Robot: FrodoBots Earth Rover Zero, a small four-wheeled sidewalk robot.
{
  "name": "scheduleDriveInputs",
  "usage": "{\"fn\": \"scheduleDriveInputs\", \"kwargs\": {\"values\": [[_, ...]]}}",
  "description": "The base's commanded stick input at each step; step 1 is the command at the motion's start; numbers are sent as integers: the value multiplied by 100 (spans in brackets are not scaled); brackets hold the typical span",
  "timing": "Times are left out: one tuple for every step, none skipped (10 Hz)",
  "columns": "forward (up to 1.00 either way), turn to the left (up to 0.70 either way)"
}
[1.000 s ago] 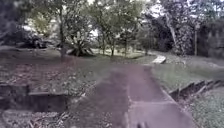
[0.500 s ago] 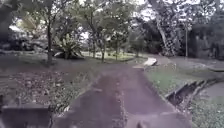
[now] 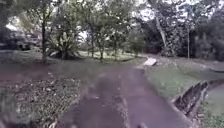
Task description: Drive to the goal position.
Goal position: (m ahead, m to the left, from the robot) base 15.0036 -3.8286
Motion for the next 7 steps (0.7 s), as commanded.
{"fn": "scheduleDriveInputs", "kwargs": {"values": [[70,0],[70,0],[70,0],[70,-1],[70,-8],[70,-28],[70,-33]]}}
